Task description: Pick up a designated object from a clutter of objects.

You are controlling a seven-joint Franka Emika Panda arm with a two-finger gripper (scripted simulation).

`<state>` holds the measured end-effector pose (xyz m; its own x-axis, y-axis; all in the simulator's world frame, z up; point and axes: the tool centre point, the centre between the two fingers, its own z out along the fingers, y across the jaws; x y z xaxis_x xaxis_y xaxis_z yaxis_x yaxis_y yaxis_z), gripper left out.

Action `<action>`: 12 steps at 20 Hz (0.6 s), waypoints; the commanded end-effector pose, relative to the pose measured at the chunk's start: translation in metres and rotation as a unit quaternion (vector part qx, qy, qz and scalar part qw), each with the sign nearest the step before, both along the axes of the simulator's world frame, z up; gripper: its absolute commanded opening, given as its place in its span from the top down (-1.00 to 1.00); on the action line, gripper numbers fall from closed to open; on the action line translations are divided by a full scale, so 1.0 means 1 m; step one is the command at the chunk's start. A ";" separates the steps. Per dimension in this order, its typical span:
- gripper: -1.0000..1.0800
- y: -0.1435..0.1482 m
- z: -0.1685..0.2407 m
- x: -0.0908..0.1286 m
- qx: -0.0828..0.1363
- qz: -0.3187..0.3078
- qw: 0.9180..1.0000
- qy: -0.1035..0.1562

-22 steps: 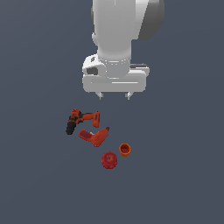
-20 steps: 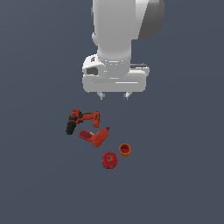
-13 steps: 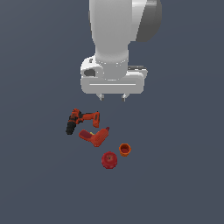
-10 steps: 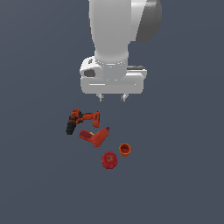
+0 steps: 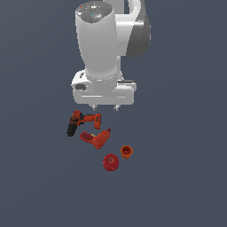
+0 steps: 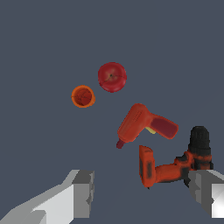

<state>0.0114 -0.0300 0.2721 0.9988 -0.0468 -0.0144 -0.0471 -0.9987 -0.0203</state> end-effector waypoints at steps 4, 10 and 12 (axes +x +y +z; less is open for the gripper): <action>-0.62 -0.043 -0.043 0.009 -0.002 -0.007 1.000 0.002; -0.62 -0.112 -0.111 0.009 -0.010 -0.017 1.000 0.005; -0.62 -0.133 -0.132 0.005 -0.014 -0.019 1.000 0.006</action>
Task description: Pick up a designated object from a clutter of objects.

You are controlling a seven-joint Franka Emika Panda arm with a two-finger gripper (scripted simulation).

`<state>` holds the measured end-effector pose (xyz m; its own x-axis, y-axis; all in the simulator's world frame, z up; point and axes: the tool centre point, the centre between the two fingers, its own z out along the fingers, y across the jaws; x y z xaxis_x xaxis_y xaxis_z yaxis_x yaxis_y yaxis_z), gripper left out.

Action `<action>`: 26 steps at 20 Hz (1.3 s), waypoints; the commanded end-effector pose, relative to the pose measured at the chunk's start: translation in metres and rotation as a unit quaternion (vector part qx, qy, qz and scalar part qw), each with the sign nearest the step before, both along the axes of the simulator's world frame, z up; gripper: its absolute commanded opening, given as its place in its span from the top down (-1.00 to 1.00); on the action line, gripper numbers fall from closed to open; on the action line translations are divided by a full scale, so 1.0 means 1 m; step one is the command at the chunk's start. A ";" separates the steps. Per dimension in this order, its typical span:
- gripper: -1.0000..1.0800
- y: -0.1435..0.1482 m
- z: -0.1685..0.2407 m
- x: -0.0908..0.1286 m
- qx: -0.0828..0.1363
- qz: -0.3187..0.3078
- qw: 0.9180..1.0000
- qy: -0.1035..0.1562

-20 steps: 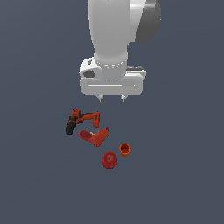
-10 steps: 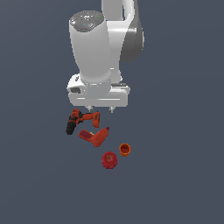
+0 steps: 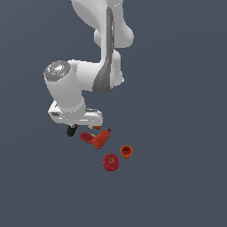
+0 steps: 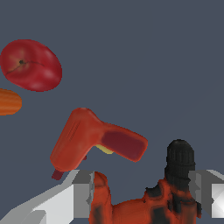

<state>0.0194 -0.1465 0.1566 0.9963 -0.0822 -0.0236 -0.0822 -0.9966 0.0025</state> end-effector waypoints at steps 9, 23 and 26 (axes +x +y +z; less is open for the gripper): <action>-0.62 -0.081 -0.082 -0.024 -0.016 -0.008 1.000 0.007; -0.62 -0.096 -0.109 -0.032 -0.019 -0.009 1.000 0.010; -0.62 -0.097 -0.121 -0.034 -0.019 -0.009 1.000 0.010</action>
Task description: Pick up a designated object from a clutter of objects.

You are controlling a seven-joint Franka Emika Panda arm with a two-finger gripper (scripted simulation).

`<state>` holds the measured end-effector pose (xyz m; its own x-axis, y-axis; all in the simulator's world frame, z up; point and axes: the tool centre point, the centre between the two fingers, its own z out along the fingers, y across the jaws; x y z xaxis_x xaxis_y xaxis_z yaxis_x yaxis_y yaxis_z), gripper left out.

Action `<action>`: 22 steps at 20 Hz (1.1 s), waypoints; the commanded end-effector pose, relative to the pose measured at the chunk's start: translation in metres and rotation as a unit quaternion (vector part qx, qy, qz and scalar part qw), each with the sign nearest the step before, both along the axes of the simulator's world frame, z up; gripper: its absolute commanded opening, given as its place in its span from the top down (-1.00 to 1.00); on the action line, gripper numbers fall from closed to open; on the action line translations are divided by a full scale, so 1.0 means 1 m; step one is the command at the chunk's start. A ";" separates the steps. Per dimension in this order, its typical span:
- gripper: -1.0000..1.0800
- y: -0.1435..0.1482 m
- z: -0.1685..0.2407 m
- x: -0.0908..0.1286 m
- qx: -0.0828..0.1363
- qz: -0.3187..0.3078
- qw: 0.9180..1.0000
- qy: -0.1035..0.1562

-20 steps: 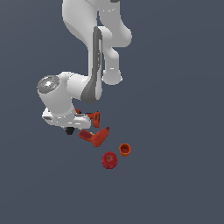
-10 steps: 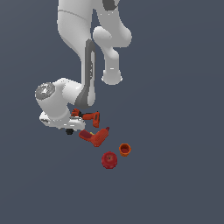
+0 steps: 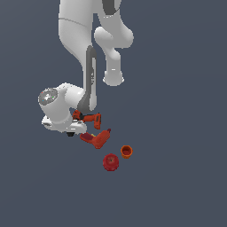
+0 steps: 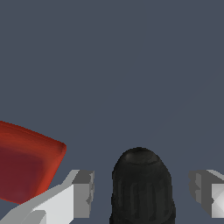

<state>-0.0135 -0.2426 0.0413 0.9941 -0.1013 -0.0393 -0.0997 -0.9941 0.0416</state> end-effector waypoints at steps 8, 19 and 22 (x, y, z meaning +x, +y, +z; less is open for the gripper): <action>1.00 -0.001 -0.012 -0.001 0.000 0.000 1.000 0.000; 1.00 -0.001 -0.006 0.000 -0.001 0.000 1.000 0.000; 1.00 -0.001 0.002 0.004 -0.001 0.000 1.000 0.000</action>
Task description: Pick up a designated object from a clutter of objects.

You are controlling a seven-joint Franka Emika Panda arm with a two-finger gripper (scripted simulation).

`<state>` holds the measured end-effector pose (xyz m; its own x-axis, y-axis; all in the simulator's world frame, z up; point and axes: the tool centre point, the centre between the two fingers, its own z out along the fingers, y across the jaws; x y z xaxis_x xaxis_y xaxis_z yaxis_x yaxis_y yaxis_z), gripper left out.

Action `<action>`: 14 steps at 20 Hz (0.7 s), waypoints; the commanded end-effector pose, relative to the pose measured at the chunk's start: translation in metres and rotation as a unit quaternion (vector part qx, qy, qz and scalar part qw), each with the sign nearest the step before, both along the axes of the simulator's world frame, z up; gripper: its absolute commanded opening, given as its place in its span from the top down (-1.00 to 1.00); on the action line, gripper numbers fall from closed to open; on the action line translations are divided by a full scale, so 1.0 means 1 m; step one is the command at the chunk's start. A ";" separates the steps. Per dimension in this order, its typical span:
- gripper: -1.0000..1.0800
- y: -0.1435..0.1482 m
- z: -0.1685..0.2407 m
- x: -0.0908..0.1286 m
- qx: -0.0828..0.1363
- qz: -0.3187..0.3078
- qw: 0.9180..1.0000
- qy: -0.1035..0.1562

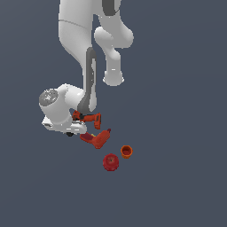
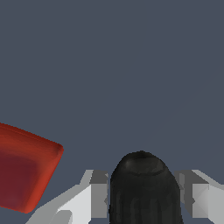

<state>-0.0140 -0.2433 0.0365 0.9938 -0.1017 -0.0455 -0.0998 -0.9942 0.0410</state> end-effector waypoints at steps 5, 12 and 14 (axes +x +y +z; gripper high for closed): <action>1.00 -0.001 0.033 0.014 -0.001 0.000 1.000 -0.003; 1.00 -0.002 0.089 0.036 -0.001 0.000 1.000 -0.003; 1.00 -0.002 0.108 0.043 -0.001 0.000 1.000 -0.003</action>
<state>0.0222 -0.2439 0.1262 0.9939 -0.1009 -0.0454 -0.0990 -0.9942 0.0415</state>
